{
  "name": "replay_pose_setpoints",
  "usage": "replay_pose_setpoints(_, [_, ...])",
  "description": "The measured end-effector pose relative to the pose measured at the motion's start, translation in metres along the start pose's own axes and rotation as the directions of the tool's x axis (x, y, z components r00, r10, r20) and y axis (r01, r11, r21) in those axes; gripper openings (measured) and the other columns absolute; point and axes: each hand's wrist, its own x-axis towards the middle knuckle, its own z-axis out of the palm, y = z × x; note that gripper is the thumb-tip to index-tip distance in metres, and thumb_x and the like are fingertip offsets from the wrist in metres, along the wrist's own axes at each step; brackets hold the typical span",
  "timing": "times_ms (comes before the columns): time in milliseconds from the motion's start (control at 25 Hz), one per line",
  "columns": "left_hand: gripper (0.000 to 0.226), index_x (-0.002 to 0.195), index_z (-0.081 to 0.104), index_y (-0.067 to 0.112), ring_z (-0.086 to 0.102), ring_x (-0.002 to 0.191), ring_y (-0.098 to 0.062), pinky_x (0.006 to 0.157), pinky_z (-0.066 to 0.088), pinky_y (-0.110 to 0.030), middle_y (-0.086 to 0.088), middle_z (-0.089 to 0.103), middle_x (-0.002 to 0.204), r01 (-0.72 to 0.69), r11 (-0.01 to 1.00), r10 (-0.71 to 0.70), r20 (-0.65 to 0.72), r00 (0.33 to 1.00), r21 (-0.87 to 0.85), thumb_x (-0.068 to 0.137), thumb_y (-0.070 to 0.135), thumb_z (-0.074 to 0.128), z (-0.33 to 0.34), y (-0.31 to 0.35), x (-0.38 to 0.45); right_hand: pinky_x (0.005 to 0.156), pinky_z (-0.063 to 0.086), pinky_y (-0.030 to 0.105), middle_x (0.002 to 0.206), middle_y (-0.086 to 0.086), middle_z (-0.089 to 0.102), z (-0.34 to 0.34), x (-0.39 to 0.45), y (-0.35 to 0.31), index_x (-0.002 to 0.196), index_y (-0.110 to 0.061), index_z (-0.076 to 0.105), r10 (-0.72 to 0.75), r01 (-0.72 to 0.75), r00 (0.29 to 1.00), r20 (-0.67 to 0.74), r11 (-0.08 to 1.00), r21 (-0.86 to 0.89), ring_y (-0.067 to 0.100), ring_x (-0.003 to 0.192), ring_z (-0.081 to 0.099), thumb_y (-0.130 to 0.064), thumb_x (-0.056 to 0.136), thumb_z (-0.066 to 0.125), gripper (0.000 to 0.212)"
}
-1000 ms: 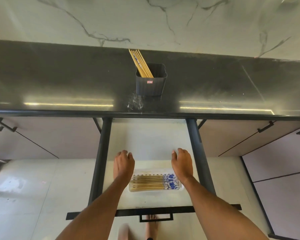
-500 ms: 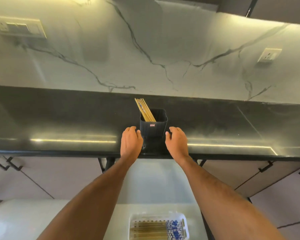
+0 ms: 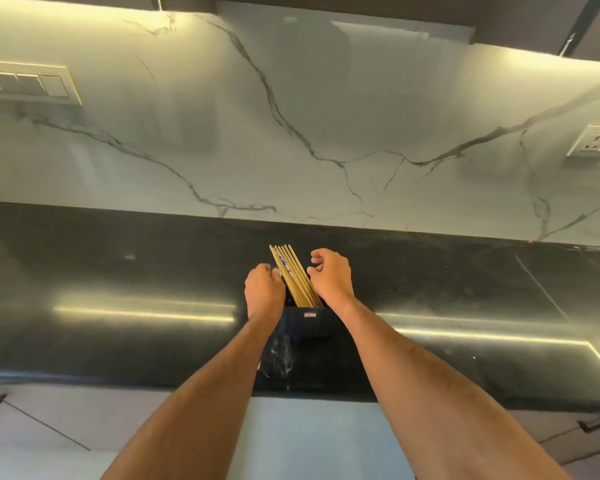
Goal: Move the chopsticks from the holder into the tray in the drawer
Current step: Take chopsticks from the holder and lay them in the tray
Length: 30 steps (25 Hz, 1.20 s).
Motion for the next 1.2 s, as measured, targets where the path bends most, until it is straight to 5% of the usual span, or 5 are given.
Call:
replay_pose_setpoints(160, [0.020,0.111,0.067,0.010,0.064,0.088,-0.013,0.077,0.050,-0.027,-0.003,0.070,0.104,0.031,0.996,-0.027,0.050,0.998,-0.084,0.101,0.023,0.056,0.021,-0.003,0.032,0.099,0.051,0.032,0.130,0.006,0.067,0.022,0.036,-0.001,0.138,-0.013,0.056,0.029,-0.031,0.994,0.106,0.999,0.016,0.020,0.120,0.063,-0.010,0.090,0.074,0.051])
replay_pose_setpoints(360, [0.015,0.102,0.072,0.009,0.062,0.078,-0.008,0.065,0.043,-0.017,-0.004,0.073,0.097,0.015,0.997,-0.010,0.062,0.998,-0.071,0.098,0.019,0.062,0.031,-0.010,0.044,0.098,0.052,0.033,0.124,0.007,0.070,0.040,0.052,0.004,0.134,-0.013,0.060,0.044,-0.058,0.976,0.211,0.997,0.060,0.020,0.116,0.066,-0.010,0.088,0.075,0.049])
replay_pose_setpoints(720, [0.025,0.067,0.066,0.027,0.066,0.065,-0.005,0.062,0.053,-0.020,0.011,0.065,0.066,0.010,0.992,-0.016,-0.044,0.999,-0.124,0.091,0.025,0.073,0.022,0.000,0.031,0.068,0.048,0.011,0.091,-0.002,0.078,0.031,0.046,0.006,0.100,-0.016,0.078,0.011,-0.013,1.000,0.020,0.996,0.093,-0.002,0.072,0.065,-0.014,0.079,0.084,0.022])
replay_pose_setpoints(1040, [0.006,0.088,0.077,0.018,0.067,0.073,-0.005,0.064,0.047,-0.016,0.008,0.070,0.075,-0.072,0.972,0.066,-0.035,0.997,-0.223,0.091,0.019,0.072,0.008,0.024,0.017,0.081,0.060,0.026,0.083,-0.009,0.074,0.009,0.035,-0.015,0.101,-0.014,0.079,-0.117,0.140,0.987,-0.108,0.959,0.245,0.004,0.080,0.072,-0.007,0.082,0.080,0.020])
replay_pose_setpoints(1200, [0.009,0.087,0.078,0.018,0.071,0.073,-0.014,0.068,0.058,-0.029,0.005,0.072,0.072,-0.146,0.951,0.140,-0.041,0.989,-0.272,0.091,0.014,0.071,-0.001,0.044,0.012,0.075,0.054,0.011,0.082,-0.007,0.075,-0.012,0.032,-0.035,0.102,-0.010,0.078,-0.202,0.208,0.978,-0.051,0.938,0.278,-0.004,0.074,0.070,-0.002,0.084,0.077,0.020])
